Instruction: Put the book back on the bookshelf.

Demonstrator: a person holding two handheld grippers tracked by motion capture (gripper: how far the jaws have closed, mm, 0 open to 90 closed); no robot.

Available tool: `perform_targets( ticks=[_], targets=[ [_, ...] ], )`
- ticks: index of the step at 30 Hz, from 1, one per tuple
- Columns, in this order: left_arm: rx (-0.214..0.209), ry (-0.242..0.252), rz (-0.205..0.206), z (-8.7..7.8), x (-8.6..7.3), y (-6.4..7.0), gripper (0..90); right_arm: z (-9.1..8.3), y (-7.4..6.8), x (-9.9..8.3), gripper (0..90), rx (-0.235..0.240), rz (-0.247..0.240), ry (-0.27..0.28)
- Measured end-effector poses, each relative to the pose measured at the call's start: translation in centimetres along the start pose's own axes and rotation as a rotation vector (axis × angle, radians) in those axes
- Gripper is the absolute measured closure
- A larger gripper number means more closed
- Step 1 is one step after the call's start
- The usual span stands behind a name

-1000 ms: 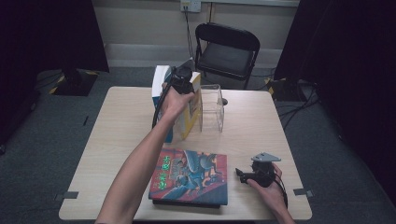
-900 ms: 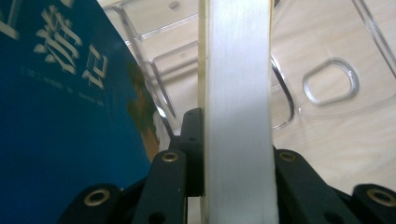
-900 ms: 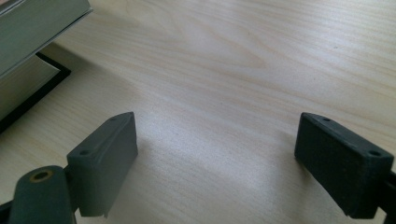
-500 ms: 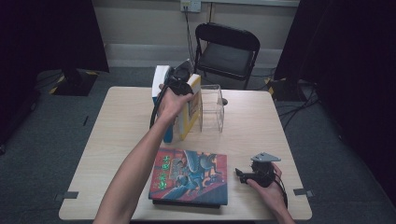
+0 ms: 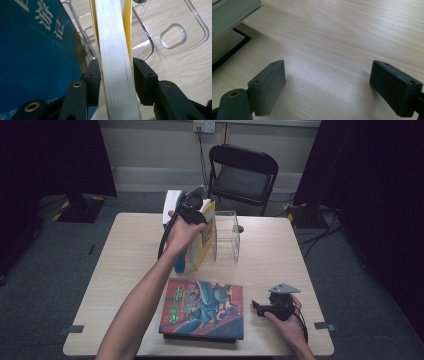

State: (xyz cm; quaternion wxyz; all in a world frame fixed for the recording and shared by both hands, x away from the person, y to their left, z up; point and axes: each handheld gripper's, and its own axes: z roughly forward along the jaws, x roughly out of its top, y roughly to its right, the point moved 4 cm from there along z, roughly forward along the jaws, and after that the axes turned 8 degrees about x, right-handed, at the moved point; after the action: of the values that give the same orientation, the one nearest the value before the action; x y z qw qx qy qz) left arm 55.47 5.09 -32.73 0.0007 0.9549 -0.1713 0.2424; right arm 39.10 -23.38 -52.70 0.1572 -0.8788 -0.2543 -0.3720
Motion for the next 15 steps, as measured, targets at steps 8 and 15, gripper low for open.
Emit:
perform_targets(
  ticks=[8,15],
  targets=[
    [0.019,-0.012,0.014,-0.01,-0.48,-0.47,59.5,0.03,-0.03,0.03,13.0,-0.001,0.001,-0.001],
    [0.025,-0.022,0.024,0.31,-0.27,-0.37,72.4,0.04,-0.04,0.03,12.9,-0.001,0.002,-0.001]
  ],
)
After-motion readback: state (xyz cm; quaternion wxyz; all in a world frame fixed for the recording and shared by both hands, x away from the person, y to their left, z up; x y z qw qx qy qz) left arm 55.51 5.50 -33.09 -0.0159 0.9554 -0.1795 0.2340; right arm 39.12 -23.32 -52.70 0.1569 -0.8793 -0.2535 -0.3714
